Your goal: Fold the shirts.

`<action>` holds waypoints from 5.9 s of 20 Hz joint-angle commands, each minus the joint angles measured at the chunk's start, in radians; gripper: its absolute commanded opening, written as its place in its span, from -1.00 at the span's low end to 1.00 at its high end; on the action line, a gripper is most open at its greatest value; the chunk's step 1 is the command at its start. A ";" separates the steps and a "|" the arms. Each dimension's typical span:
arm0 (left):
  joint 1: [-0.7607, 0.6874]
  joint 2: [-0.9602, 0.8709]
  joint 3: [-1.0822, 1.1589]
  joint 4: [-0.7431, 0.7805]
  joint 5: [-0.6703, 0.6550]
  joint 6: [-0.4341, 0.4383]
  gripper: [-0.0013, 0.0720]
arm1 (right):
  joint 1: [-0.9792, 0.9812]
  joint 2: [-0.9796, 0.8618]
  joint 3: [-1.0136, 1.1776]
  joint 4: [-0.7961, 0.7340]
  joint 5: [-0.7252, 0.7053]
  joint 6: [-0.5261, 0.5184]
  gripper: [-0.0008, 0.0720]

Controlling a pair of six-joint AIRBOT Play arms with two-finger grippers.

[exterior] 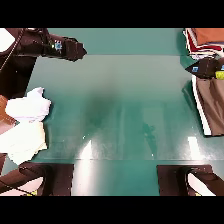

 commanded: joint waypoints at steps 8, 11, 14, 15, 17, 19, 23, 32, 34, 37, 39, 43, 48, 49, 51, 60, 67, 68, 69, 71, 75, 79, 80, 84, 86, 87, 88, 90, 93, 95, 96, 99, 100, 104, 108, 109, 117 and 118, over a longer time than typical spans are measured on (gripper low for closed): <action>0.000 0.000 0.000 0.000 0.000 0.000 -0.88 | 0.002 0.001 0.000 0.001 0.006 0.000 -0.92; 0.000 0.000 0.000 0.000 0.000 0.000 -0.88 | 0.002 0.001 0.000 0.001 0.007 0.000 -0.92; 0.000 0.000 0.000 -0.014 0.022 0.002 -0.88 | 0.002 0.001 0.000 0.001 0.008 0.000 -0.91; 0.007 0.002 0.000 0.014 0.021 0.000 -0.88 | 0.002 0.001 0.000 0.001 0.008 0.000 -0.92; 0.031 0.008 0.000 0.170 -0.085 -0.002 0.58 | 0.002 0.001 0.000 0.001 0.007 0.000 -0.91; 0.064 0.006 -0.005 0.462 -0.257 -0.032 0.67 | 0.002 0.001 0.000 -0.003 0.007 0.000 -0.91; 0.241 0.007 -0.161 0.676 -0.362 -0.097 0.67 | 0.002 0.001 -0.011 -0.001 0.005 0.000 -0.91; 0.454 0.007 -0.653 0.647 -0.130 -0.140 0.74 | 0.002 0.001 -0.107 0.001 -0.035 0.000 -0.91; 0.454 0.010 -0.653 0.647 -0.115 -0.140 0.38 | 0.002 0.001 -0.107 0.001 -0.061 0.000 -0.92; 0.454 0.011 -0.628 0.647 -0.116 -0.139 -0.88 | 0.002 0.001 -0.107 0.002 -0.087 0.000 -0.92; 0.454 0.019 -0.567 0.647 -0.137 -0.139 -0.88 | 0.002 0.002 -0.105 0.007 -0.085 0.000 -0.92; 0.446 0.162 -0.311 0.546 -0.130 -0.071 -0.89 | 0.002 0.001 0.003 0.009 -0.077 0.001 -0.92; 0.306 0.274 0.100 0.314 -0.148 0.052 -0.89 | 0.002 0.001 0.192 0.005 -0.131 0.001 -0.91; 0.245 0.273 0.162 0.315 -0.153 0.053 -0.89 | 0.002 0.001 0.214 0.005 -0.137 0.001 -0.92; 0.130 0.272 0.210 0.315 -0.144 0.053 -0.89 | 0.002 0.001 0.243 0.001 -0.137 0.000 -0.91; -0.381 -0.041 0.206 0.267 -0.165 0.045 -0.88 | 0.002 0.001 0.246 0.001 -0.116 0.001 -0.92; -0.313 -0.160 0.207 0.326 -0.182 0.076 0.39 | 0.002 0.001 0.246 0.000 -0.110 0.000 -0.92; -0.239 -0.161 0.206 0.329 -0.226 0.063 0.39 | 0.002 0.001 0.246 0.000 -0.109 0.000 -0.92; -0.166 -0.163 0.193 0.320 -0.256 0.042 0.39 | 0.002 0.001 0.246 0.000 -0.109 0.000 -0.91; -0.019 -0.163 0.118 0.248 -0.277 0.025 0.39 | 0.002 0.000 0.246 0.000 -0.110 0.000 -0.92; 0.153 -0.165 -0.187 0.095 -0.197 0.087 0.39 | 0.002 0.000 0.246 0.000 -0.110 0.000 -0.92; 0.164 -0.209 -0.439 0.077 -0.027 0.240 0.39 | 0.002 0.000 0.246 0.000 -0.109 0.000 -0.92; 0.164 -0.235 -0.453 0.076 -0.003 0.240 0.39 | 0.002 0.000 0.246 0.000 -0.109 0.000 -0.92; 0.164 -0.307 -0.453 -0.027 0.034 0.323 0.39 | 0.002 0.000 0.246 0.000 -0.095 0.001 -0.92; 0.164 -0.319 -0.453 -0.042 0.059 0.333 0.39 | 0.002 0.000 0.246 0.000 -0.087 0.001 -0.91; 0.164 -0.319 -0.453 -0.045 0.074 0.333 0.39 | 0.002 0.000 0.246 0.001 -0.079 0.001 -0.92; 0.164 -0.319 -0.453 -0.048 0.079 0.334 0.39 | 0.002 0.000 0.246 0.000 -0.071 0.001 -0.92; 0.164 -0.319 -0.453 -0.050 0.068 0.343 0.39 | 0.002 0.000 0.246 0.000 -0.061 0.001 -0.92; 0.164 -0.316 -0.436 -0.045 0.036 0.341 -0.87 | 0.001 0.000 0.246 0.000 -0.047 0.001 -0.92; 0.164 -0.296 -0.377 -0.030 0.007 0.338 -0.89 | 0.001 0.000 0.246 -0.005 -0.036 0.001 -0.92; 0.164 -0.271 -0.338 -0.010 0.004 0.328 -0.89 | 0.001 0.000 0.245 -0.031 -0.012 0.007 -0.92; 0.164 -0.174 -0.224 0.029 0.001 0.306 -0.89 | 0.001 0.009 0.191 -0.178 0.098 0.102 -0.91; 0.164 -0.145 -0.194 0.029 0.002 0.307 -0.88 | 0.001 0.017 0.136 -0.216 0.120 0.119 -0.91; 0.164 -0.088 -0.158 0.027 -0.008 0.306 -0.88 | 0.002 0.004 -0.158 -0.206 0.114 0.152 -0.89; 0.164 -0.091 -0.162 0.027 -0.036 0.305 -0.88 | 0.016 -0.143 -0.389 -0.038 0.010 0.110 0.48; 0.164 -0.091 -0.162 0.027 -0.037 0.304 -0.88 | 0.036 -0.192 -0.423 0.007 -0.050 0.081 0.48; 0.164 -0.091 -0.162 0.023 -0.038 0.303 -0.88 | 0.199 -0.525 -0.360 0.181 -0.245 -0.010 0.21; 0.164 -0.091 -0.162 0.023 -0.039 0.303 -0.88 | 0.213 -0.554 -0.328 0.181 -0.246 -0.011 0.20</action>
